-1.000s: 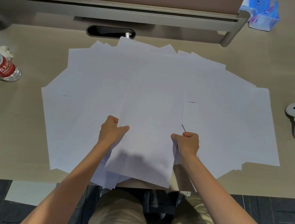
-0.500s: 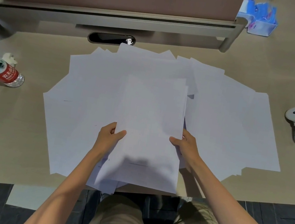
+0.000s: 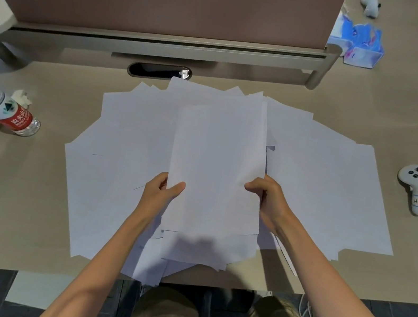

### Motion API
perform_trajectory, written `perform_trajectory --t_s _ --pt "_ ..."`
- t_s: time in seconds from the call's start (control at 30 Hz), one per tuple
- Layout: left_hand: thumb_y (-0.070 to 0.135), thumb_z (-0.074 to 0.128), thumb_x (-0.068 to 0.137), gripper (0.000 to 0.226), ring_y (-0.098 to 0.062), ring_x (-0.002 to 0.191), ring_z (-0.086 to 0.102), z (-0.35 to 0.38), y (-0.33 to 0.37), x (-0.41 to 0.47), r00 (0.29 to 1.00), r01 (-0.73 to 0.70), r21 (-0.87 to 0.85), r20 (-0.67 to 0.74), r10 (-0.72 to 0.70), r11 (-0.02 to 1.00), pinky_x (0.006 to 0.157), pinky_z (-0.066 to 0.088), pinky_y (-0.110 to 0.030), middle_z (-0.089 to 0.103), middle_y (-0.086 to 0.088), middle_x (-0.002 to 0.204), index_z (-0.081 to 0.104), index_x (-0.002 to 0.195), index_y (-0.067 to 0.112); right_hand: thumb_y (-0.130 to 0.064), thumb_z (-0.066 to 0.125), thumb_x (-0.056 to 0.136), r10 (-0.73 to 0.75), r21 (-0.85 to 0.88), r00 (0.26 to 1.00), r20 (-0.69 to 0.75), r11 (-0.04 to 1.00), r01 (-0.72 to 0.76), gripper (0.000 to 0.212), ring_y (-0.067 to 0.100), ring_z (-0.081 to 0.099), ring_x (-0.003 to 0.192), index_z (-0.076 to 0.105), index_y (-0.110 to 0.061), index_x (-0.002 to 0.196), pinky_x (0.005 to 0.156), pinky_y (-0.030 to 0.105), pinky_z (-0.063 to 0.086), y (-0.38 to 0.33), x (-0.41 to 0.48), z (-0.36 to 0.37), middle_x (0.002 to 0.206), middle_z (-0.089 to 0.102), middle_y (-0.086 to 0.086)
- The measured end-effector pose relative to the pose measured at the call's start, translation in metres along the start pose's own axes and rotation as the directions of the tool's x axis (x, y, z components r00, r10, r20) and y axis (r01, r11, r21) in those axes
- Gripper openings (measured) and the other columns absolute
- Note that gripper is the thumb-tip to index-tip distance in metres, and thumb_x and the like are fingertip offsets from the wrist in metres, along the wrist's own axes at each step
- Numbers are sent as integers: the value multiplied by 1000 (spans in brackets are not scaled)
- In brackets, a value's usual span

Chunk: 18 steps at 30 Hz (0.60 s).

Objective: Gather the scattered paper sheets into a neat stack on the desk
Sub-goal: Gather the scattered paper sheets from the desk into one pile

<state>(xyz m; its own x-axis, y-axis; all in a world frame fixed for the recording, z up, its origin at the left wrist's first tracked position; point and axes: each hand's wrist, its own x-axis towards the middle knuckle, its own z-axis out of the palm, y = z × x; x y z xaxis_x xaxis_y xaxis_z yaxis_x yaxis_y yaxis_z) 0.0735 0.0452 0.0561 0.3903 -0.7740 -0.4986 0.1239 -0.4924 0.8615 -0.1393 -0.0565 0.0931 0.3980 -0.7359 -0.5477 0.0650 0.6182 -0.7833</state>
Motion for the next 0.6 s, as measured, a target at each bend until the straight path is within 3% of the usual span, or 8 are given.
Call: perform_trajectory --t_s 0.1,0.17,0.27,0.33,0.47,0.6 --pt "10 64 91 20 8 64 60 5 6 3 1000 -20 -43 10 20 999 57 46 -4 58 -1 87 58 108 2 -5 52 61 -15 6 1000 7 1000 15 18 25 56 73 59 -7 77 64 29 46 -14 -3 -3 80 56 12" --pt "16 66 90 30 3 91 63 6 12 5 999 -38 -25 6 39 999 72 49 -8 61 2 103 55 118 8 -5 52 59 -24 -7 1000 15 1000 24 17 25 56 71 57 -6 75 64 30 45 -24 -3 -5 78 56 11" --pt "32 68 88 50 -14 126 49 3 20 14 999 -54 34 5 54 998 97 42 -25 53 1 134 50 132 17 -6 52 58 -44 -41 999 30 998 45 30 28 53 79 55 -5 88 70 32 44 -41 -4 -7 84 55 13" --pt "35 66 88 55 -15 129 45 4 29 13 999 -42 -4 19 42 999 99 40 -27 48 2 139 45 137 19 -6 52 60 -59 -52 998 38 997 61 34 29 50 82 53 -6 94 71 32 44 -53 -5 -8 88 52 14" --pt "38 61 91 48 -14 125 48 13 47 7 997 21 -166 82 -7 986 76 47 -13 49 7 135 46 135 23 -2 50 60 -53 45 998 47 998 51 19 27 51 67 49 -7 79 60 28 45 -73 -6 -14 77 50 11" --pt "35 57 95 27 -16 117 59 24 58 11 980 85 -181 192 -49 980 92 49 -24 61 -7 131 58 119 23 0 44 69 -62 144 998 13 988 59 12 26 56 67 54 -6 73 65 30 47 -80 -8 -27 72 59 6"
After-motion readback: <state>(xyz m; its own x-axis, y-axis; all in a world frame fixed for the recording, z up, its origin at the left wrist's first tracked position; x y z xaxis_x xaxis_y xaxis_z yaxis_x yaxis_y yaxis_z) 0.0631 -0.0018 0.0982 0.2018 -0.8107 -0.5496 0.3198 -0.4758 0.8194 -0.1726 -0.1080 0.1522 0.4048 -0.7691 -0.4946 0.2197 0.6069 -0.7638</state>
